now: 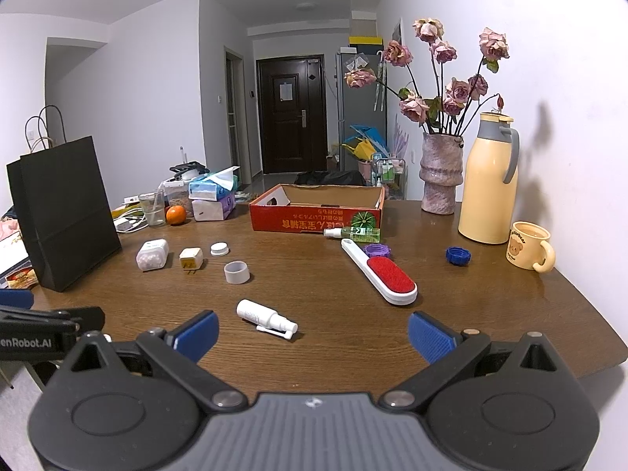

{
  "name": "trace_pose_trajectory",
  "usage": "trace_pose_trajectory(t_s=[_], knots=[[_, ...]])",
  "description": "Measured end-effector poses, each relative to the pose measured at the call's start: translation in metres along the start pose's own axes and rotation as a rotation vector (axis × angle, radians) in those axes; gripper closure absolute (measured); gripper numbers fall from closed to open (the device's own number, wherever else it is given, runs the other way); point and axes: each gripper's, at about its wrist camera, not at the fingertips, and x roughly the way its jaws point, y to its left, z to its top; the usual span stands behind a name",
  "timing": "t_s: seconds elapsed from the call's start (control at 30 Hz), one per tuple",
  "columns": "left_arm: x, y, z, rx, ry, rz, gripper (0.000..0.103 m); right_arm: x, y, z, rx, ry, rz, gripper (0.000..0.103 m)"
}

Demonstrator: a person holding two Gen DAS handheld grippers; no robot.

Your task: Organize rigid objects

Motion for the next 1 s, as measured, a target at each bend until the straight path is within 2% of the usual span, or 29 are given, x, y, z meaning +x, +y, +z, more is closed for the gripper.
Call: trace_pose_trajectory(t_s=[0.67,1.0], knots=[[0.000,0.001,0.002,-0.006,0.003,0.000,0.000,0.001,0.004,-0.001,-0.012,-0.011,0.000,0.000],[0.009,0.010,0.003,-0.043,0.009,0.016,0.000,0.012,0.010,-0.002,-0.028,-0.006,0.009,0.001]])
